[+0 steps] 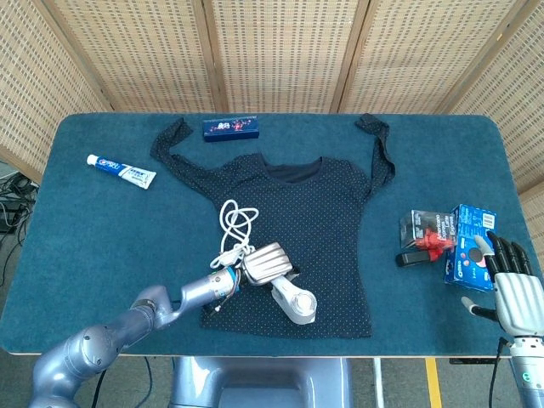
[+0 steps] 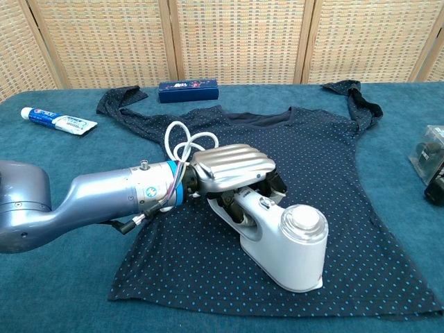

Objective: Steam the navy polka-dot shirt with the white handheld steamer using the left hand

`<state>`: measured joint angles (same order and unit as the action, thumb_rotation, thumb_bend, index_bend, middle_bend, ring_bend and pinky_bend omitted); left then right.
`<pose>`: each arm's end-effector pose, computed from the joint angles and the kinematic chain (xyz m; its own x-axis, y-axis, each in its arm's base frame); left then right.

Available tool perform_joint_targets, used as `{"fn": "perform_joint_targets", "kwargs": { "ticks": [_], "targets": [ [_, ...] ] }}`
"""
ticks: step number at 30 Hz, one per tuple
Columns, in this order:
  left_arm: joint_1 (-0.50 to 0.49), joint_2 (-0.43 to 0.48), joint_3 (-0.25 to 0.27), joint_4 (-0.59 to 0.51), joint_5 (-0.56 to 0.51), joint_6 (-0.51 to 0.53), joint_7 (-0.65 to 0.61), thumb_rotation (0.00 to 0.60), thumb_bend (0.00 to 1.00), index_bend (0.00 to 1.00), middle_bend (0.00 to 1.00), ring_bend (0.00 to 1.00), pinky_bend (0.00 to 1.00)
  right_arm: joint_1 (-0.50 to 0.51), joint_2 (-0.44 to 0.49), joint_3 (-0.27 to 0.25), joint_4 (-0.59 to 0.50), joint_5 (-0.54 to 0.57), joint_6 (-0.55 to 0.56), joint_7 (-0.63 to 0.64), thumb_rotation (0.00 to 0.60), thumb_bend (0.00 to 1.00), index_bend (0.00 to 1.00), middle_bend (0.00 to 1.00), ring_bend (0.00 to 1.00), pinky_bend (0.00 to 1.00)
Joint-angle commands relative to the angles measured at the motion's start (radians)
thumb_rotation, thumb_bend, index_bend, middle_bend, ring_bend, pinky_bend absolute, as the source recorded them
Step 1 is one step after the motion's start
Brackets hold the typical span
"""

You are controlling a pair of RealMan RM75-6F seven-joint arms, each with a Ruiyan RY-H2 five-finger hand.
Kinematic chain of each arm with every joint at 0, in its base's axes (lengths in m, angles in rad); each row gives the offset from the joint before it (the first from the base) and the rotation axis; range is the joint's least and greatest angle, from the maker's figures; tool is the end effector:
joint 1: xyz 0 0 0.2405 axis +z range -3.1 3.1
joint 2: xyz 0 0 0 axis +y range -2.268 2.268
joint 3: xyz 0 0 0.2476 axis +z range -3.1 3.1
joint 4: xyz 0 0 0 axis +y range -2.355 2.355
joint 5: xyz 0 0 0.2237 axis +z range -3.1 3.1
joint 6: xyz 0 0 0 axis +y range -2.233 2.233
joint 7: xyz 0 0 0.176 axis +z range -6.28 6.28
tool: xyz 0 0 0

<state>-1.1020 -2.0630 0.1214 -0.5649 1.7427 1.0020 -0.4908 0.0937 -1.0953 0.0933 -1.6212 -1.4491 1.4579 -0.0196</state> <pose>-0.0472 0.3627 -0.1807 0.5933 0.2272 0.7722 0.4765 -0.8723 -0.1094 -0.3123 -0.2258 0.1561 0.4180 0.0180 0.9083 -0.9082 0.0310 0.4174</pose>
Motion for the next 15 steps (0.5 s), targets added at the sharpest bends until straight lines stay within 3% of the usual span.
{"fn": "perform_joint_targets", "kwargs": {
  "ticks": [1,15],
  "targets": [
    [-0.001,0.002,-0.004,0.023,-0.004,-0.01,0.018,0.6,0.61,1.0,0.91,0.85,1.0,0.0,0.0,0.0,-0.001,-0.001,0.0,0.001,0.6,0.0,0.01,0.0,0.0,0.0],
    [0.023,0.032,-0.02,0.111,-0.033,-0.019,0.035,0.6,0.61,1.0,0.91,0.85,1.0,0.0,-0.001,-0.002,-0.002,-0.003,-0.001,-0.005,0.6,0.0,0.01,0.0,0.0,0.0]
  ]
}}
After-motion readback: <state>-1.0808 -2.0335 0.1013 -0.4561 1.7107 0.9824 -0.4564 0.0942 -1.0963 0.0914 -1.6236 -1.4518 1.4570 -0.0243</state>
